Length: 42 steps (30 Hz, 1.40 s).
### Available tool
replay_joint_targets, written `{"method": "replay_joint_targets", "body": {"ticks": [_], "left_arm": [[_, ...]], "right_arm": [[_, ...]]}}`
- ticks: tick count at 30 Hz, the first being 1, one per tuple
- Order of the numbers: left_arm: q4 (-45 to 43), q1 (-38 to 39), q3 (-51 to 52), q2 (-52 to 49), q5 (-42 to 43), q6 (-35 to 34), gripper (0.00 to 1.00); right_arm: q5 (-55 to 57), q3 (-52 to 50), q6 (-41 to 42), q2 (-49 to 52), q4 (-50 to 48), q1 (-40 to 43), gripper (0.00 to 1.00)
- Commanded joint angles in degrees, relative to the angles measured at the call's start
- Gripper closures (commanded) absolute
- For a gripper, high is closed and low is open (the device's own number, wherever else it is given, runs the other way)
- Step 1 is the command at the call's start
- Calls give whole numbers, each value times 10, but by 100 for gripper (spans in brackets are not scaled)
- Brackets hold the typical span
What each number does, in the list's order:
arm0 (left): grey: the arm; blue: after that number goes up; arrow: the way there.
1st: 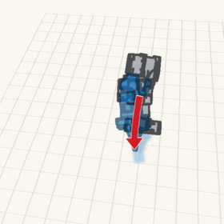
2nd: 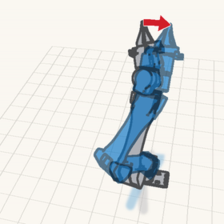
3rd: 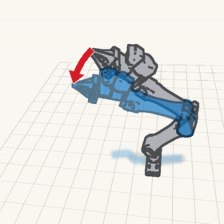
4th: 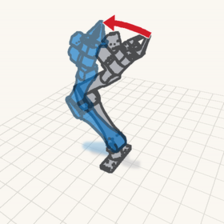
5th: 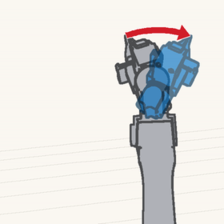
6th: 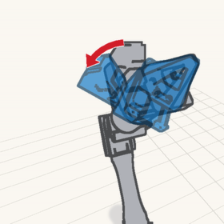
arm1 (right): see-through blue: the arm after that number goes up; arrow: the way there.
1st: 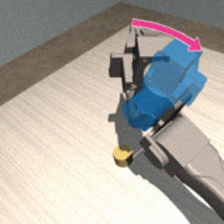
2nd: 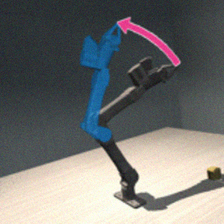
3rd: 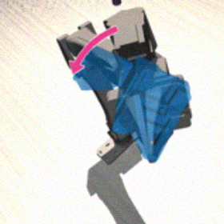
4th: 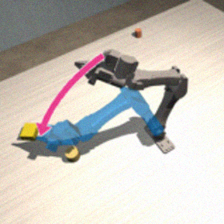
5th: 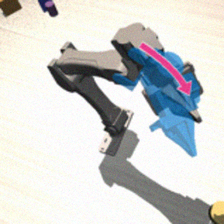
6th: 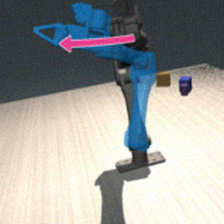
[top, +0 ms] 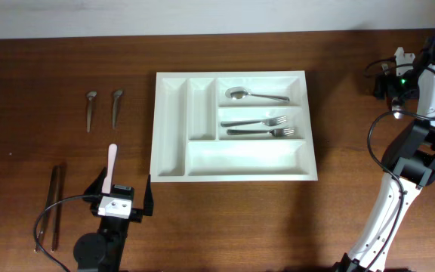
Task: Pack container
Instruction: 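Lower the right gripper onto the remaining spoon handle, then close the right gripper on the spoon handle and lift it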
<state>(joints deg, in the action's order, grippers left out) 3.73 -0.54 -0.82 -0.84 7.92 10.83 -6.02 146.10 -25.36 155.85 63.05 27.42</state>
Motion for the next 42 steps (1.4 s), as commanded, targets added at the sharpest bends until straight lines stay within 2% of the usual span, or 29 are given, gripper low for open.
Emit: {"method": "replay_joint_targets", "body": {"ticks": [1, 10, 13, 17, 21, 32, 37, 42], "left_arm": [[1, -4, 3, 5, -2, -7, 1], [1, -4, 3, 5, -2, -7, 1], [1, -4, 3, 5, -2, -7, 1], [2, -4, 3, 5, -2, -7, 1], [1, -4, 3, 5, -2, -7, 1], [1, -4, 3, 5, -2, -7, 1], [1, -4, 3, 5, -2, -7, 1], [1, -4, 3, 5, -2, -7, 1]], "right_arm": [[2, -15, 0, 11, 10, 7, 7], [2, -16, 4, 11, 13, 7, 9], [2, -16, 3, 12, 14, 7, 31], [2, -16, 3, 12, 14, 8, 33], [2, -16, 4, 12, 10, 9, 55], [2, -16, 8, 12, -3, 8, 88], [2, -16, 9, 12, -9, 8, 96], [2, -7, 53, 11, -11, 7, 96]]}}
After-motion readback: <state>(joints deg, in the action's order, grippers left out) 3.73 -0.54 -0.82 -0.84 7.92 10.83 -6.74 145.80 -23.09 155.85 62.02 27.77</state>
